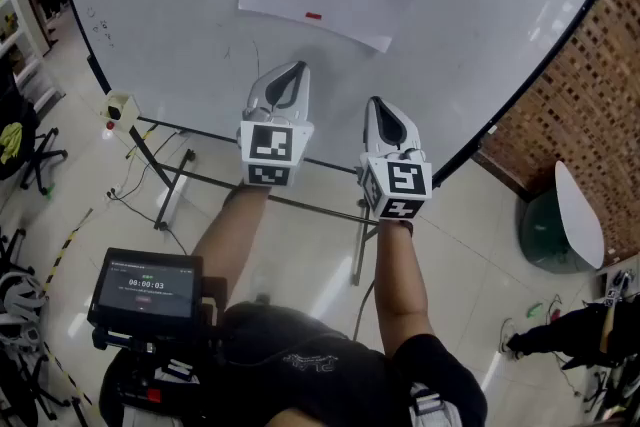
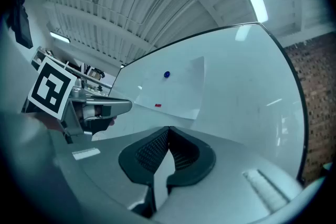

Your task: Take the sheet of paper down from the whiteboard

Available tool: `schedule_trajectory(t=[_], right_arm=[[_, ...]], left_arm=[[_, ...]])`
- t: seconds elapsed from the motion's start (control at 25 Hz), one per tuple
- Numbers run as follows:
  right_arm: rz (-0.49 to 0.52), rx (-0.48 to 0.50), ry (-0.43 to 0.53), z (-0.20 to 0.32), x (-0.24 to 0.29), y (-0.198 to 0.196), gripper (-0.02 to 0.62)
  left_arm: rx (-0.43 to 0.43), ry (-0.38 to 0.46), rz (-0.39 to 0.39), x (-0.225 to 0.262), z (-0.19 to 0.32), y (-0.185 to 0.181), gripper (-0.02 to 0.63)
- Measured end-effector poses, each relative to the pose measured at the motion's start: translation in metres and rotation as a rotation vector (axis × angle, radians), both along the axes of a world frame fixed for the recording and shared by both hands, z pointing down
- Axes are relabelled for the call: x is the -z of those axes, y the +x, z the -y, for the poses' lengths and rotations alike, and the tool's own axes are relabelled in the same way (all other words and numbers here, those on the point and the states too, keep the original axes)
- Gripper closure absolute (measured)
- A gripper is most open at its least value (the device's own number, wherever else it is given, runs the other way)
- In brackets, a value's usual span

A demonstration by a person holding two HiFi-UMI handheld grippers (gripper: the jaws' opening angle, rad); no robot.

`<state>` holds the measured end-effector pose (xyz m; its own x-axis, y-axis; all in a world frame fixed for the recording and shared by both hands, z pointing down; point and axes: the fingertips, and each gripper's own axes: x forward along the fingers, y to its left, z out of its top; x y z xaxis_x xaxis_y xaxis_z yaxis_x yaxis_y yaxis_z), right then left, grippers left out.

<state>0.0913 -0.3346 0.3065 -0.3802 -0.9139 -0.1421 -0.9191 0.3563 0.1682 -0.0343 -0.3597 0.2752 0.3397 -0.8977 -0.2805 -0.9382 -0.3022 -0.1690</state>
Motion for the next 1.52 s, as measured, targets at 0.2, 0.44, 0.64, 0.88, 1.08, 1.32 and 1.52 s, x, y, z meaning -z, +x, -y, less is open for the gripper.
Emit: schedule_trajectory(t=[0.2,0.44,0.64,0.88,1.08,1.32,1.52], right_arm=[[-0.011,-0.02,0.041,-0.008,0.031,0.014,0.581],[-0.049,-0.056,0.086,0.019,0.063,0.012,0.581],[-0.04,-0.094,0.131,0.044,0.115,0.029,0.548],[-0.094,-0.146,0.188,0.043,0.157,0.056,0.479],[-0.159,-0.179,0.171,0.1,0.153,0.028,0.432],[-0.112,-0.122,0.167,0.104,0.168,0.024,0.397],[-0.115,-0.101,0.169,0.104,0.181,0.021,0.393]], left_arm=[[-0.035,0.073,0.002,0.034,-0.01,0.013,0.603],[-0.055,0.177,0.018,0.081,0.012,0.01,0.603],[-0.083,0.198,0.022,0.12,0.045,0.012,0.54],[-0.089,0.226,0.059,0.148,0.047,0.029,0.45],[-0.095,0.226,0.059,0.139,0.103,0.002,0.422],[-0.101,0.237,0.072,0.143,0.103,0.004,0.422],[-0.102,0.23,0.075,0.144,0.104,0.006,0.422]])
